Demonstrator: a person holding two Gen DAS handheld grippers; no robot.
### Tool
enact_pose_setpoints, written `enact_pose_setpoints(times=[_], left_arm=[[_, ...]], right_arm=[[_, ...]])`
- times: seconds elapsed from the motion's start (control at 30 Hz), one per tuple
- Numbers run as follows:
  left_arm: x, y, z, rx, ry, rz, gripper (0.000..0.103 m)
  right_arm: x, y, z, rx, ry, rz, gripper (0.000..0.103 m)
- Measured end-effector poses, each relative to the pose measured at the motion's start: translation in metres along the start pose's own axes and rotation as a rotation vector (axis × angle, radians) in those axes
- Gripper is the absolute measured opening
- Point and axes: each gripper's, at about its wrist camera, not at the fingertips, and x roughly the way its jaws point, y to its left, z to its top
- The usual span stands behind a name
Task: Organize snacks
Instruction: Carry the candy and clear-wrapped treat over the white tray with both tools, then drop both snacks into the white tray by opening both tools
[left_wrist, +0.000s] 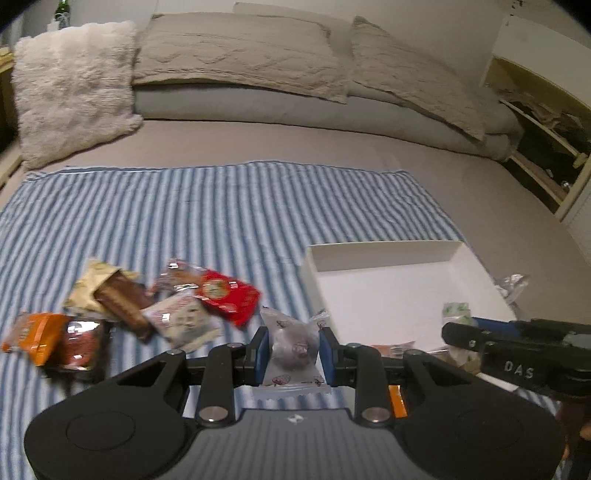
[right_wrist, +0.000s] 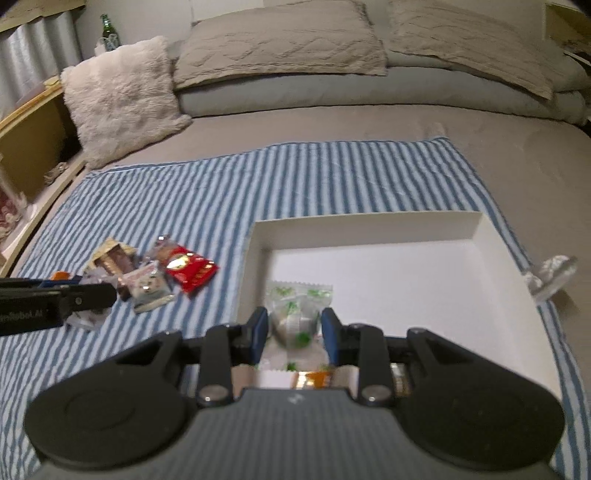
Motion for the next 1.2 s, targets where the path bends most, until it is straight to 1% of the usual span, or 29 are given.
enact_pose_setpoints(times=[0.13,0.37,0.5,0.57,0.77,0.9,1.03,1.07,1.1,1.13,1.17,1.2], left_arm=[[0.013,-0.019,0.002,0.011,0.005,-0.035,0.031],[0.045,-0.044,-0.001,0.046,0.069,-0.076,0.031],[0.059,-0.047,-0.002,0.026,0.096,-0.096,0.031],[0.065,-0.048,-0.002,0.007,0.1,-0.105,0.031],[0.077,-0.049,0.002,-0.032,0.076,-0.116,0.031],[0.082,-0.049,0.006,-0.038,0.059,-0.125,0.031],[0.084,-0.048,0.009,-0.04,0.019,-0.138,0.032],[0.084,-0.047,0.01,-0.043,0.002,-0.142,0.033],[0.084,-0.047,0.01,-0.045,-0.007,-0.143,0.037],[0.086,-0.046,0.01,-0.047,-0.009,-0.143,0.045],[0.088,-0.046,0.01,-0.045,0.002,-0.14,0.047],[0.09,-0.046,0.01,-0.042,0.016,-0.132,0.047]], right_arm=[[0.001,-0.018,-0.002,0.029,-0.003,-0.017,0.037],[0.017,-0.031,-0.004,0.042,0.046,-0.032,0.037],[0.024,-0.037,-0.005,0.043,0.077,-0.038,0.037],[0.026,-0.039,-0.005,0.049,0.076,-0.04,0.037],[0.032,-0.044,-0.001,0.083,0.053,-0.053,0.037],[0.04,-0.046,0.004,0.092,0.054,-0.059,0.037],[0.043,-0.048,0.007,0.104,0.014,-0.057,0.037],[0.044,-0.049,0.008,0.109,0.003,-0.056,0.037],[0.044,-0.05,0.009,0.117,-0.009,-0.057,0.038],[0.044,-0.05,0.009,0.126,-0.019,-0.056,0.039],[0.045,-0.052,0.008,0.136,-0.024,-0.052,0.04],[0.046,-0.053,0.008,0.143,-0.017,-0.046,0.044]])
